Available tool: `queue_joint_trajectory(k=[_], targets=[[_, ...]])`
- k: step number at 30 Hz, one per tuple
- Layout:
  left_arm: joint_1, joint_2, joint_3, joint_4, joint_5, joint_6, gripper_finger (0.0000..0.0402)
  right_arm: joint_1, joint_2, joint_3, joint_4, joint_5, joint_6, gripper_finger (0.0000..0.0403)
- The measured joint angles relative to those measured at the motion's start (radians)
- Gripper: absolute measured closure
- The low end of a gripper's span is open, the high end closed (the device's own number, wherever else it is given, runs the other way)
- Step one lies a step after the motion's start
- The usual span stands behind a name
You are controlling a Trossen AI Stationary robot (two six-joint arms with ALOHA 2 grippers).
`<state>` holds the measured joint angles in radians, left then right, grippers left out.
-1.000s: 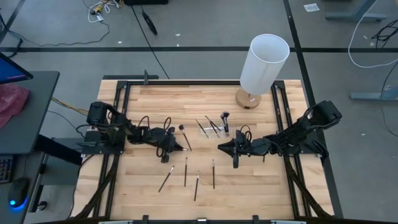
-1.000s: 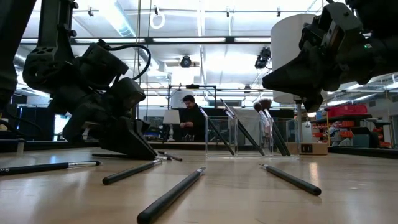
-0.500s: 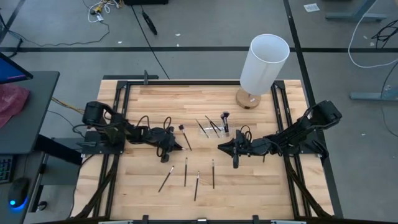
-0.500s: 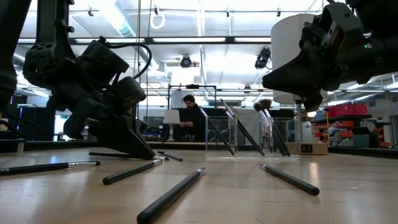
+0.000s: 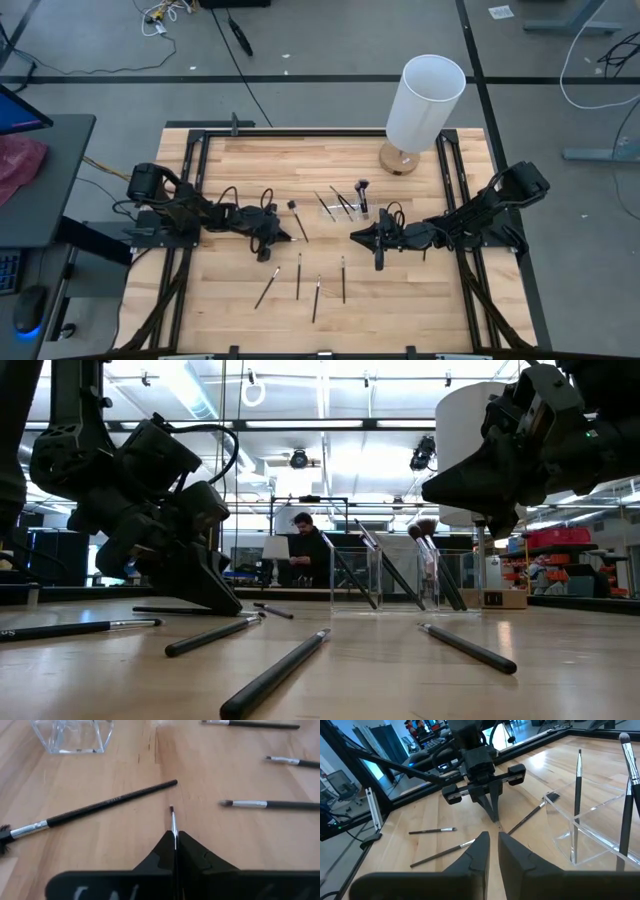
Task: Pick & Place Makeup Supplies
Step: Put the black makeup brush into the transparent organizer
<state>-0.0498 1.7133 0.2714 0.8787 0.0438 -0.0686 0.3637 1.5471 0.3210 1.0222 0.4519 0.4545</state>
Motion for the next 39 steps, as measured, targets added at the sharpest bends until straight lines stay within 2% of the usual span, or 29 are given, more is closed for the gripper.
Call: queue_joint_trajectory(k=[8, 15, 18, 23, 26, 29, 33, 39], targets=[[0.000, -0.001, 0.003, 0.056, 0.001, -0.006, 0.0401, 0.000, 0.000, 0.000, 0.000, 0.000, 0.000, 0.0360], [0.000, -0.004, 0.003, 0.056, 0.044, 0.007, 0.0379, 0.000, 0.000, 0.000, 0.000, 0.000, -0.001, 0.0360], [0.008, -0.021, -0.006, 0.057, 0.058, 0.038, 0.0350, 0.000, 0.000, 0.000, 0.000, 0.000, -0.001, 0.0360], [0.056, -0.099, -0.034, 0.046, 0.055, 0.058, 0.0275, 0.000, 0.000, 0.000, -0.004, 0.000, -0.001, 0.0360], [0.108, -0.151, -0.054, -0.047, 0.047, 0.082, 0.0229, 0.000, 0.000, 0.000, -0.004, 0.000, 0.000, 0.0360], [0.159, -0.168, -0.067, -0.119, 0.046, 0.136, 0.0205, 0.000, 0.000, 0.000, -0.005, 0.000, 0.000, 0.0360], [0.211, -0.158, -0.074, -0.109, 0.050, 0.208, 0.0207, -0.001, 0.000, 0.000, -0.005, 0.000, 0.000, 0.0360], [0.262, -0.087, -0.073, -0.068, 0.149, 0.214, 0.0221, 0.000, 0.000, 0.000, -0.005, 0.000, 0.000, 0.0360]])
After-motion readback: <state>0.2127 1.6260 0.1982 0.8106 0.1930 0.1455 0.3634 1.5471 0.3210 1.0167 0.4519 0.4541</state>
